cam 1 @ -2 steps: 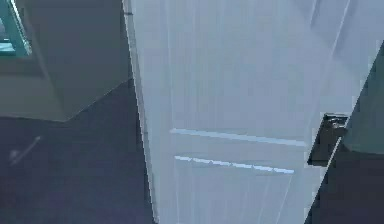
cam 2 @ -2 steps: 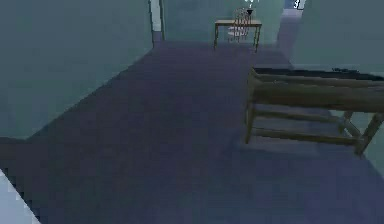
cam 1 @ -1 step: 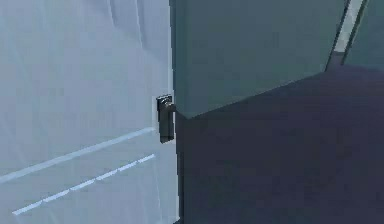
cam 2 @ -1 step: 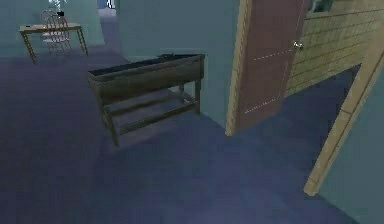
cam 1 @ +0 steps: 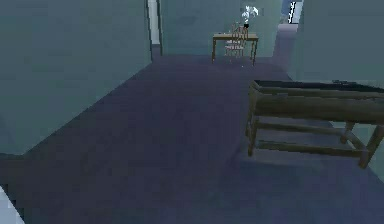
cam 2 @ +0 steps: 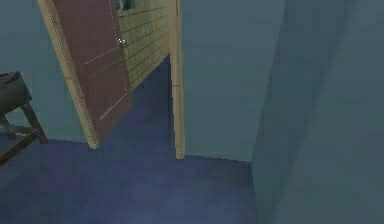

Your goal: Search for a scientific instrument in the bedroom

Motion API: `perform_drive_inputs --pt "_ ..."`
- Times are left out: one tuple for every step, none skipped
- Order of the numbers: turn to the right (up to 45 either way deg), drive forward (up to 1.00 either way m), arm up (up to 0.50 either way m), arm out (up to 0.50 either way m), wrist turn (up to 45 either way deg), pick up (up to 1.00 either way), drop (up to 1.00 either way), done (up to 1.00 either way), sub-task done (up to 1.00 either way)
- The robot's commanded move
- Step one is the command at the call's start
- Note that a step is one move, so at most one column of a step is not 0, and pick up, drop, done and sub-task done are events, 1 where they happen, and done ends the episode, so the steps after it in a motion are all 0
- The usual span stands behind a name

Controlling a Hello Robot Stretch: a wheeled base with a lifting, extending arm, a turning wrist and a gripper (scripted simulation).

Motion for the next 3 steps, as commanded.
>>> perform_drive_inputs --pt "9.0 0.00 0.00 0.00 0.0 0.00 0.00 0.00 0.00" --pt "0.0 0.20 0.00 0.00 0.0 0.00 0.00 0.00 0.00" --pt "-45.0 0.00 0.00 0.00 0.0 0.00 0.00 0.00 0.00"
